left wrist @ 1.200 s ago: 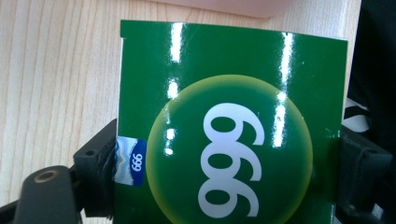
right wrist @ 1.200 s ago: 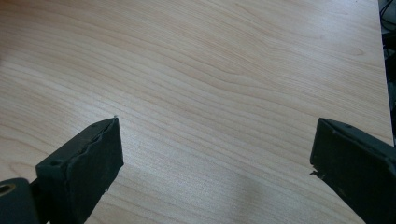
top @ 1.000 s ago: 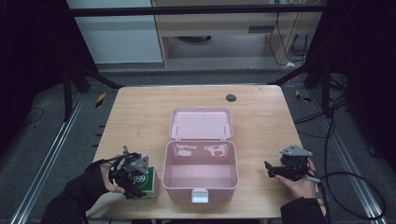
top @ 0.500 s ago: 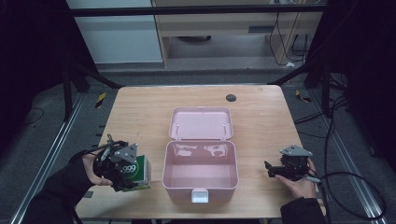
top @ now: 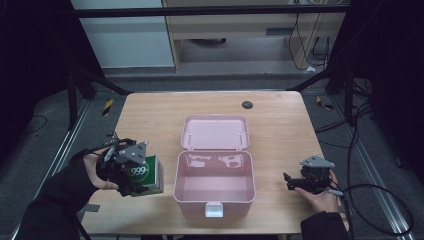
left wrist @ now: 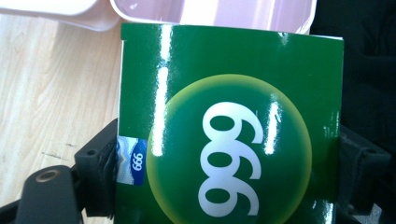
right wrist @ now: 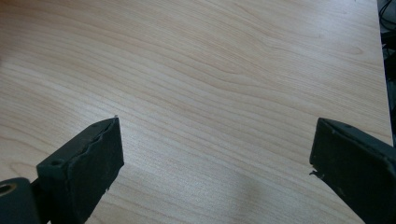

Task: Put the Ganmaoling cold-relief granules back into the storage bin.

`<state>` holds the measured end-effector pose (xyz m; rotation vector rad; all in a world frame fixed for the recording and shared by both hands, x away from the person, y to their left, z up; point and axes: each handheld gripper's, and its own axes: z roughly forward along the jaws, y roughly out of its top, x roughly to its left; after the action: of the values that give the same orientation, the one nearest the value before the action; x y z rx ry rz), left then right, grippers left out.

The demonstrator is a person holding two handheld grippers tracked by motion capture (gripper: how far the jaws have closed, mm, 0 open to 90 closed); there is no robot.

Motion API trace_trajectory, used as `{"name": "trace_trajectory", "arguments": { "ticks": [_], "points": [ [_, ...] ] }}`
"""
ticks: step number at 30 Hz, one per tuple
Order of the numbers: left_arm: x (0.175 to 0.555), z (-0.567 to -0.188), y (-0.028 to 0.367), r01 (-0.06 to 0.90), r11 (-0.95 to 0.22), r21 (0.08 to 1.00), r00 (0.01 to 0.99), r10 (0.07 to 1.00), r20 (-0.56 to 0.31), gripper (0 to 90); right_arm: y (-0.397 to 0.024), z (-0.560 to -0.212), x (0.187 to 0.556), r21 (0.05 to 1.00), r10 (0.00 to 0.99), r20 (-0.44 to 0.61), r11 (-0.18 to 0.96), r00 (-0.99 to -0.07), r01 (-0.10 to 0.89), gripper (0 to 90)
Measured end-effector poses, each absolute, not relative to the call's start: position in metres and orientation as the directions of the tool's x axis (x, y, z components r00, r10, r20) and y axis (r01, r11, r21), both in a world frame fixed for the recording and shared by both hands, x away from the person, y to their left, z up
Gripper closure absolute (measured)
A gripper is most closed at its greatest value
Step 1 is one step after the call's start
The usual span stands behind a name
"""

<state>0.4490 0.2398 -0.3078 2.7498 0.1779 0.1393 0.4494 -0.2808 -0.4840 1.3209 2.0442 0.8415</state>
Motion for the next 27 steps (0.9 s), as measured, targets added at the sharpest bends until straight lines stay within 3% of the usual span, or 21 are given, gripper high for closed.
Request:
{"name": "trace_trajectory", "arguments": {
  "ticks": [27],
  "points": [
    [0.457,-0.273,0.211,0.061,-0.916,0.397,0.993,0.097,0.071,14.7,-0.281,-0.484,0.449,0.752,0.925,-0.12,0.322,-0.36,0.576,2.9]
  ]
}}
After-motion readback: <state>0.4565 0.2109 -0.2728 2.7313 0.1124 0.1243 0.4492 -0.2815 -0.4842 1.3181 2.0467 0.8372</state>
